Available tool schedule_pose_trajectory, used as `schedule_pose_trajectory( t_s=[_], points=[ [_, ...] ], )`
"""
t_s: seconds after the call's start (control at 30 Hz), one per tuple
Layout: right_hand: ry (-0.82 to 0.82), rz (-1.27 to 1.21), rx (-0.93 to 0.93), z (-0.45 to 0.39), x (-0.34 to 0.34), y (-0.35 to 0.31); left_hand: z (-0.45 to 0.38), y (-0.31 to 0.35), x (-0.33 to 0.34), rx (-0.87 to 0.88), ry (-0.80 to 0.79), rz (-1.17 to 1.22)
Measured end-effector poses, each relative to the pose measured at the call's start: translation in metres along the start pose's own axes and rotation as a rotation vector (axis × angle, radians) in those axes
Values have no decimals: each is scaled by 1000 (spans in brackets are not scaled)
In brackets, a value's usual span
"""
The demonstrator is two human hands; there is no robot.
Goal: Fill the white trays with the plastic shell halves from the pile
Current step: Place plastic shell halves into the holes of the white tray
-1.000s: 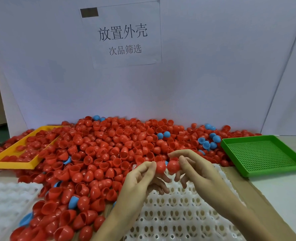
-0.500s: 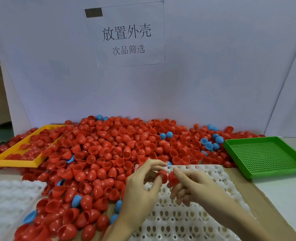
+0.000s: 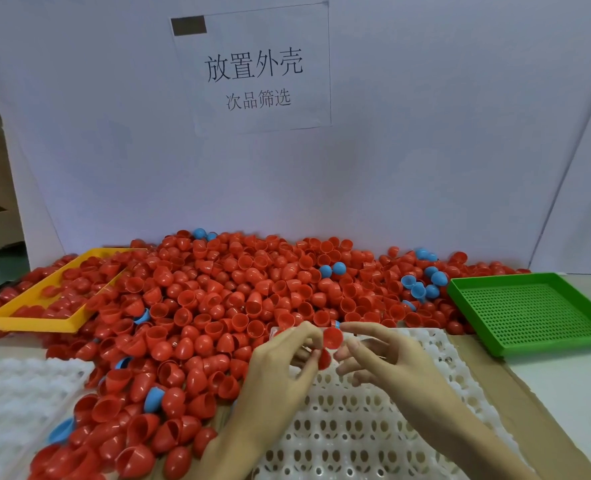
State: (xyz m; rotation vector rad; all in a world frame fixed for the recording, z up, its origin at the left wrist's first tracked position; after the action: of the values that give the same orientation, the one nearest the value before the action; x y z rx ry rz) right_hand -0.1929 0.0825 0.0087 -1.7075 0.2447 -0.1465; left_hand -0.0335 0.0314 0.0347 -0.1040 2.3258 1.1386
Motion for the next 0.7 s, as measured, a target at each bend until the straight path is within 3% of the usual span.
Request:
schedule_pose_trajectory(
  t_s=[0.2, 0.7],
  points=[
    [88, -16, 65, -1, -12, 8, -19, -32, -15, -90, 162, -264],
    [73, -18, 115, -1, -12, 13, -20, -37, 7, -6, 27, -453]
  ],
)
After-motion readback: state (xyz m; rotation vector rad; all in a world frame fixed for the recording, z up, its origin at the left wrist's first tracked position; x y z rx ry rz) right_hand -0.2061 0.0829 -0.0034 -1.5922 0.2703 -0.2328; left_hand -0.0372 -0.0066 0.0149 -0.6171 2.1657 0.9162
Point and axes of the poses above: each hand's wrist, its own z-axis away from the middle knuckle, its own x-axis out of the palm, y = z × x, the point moved 9 cm from there along -z, towards the middle knuckle, and after that the axes turned 7 degrees about -x, right-handed, at the moved point
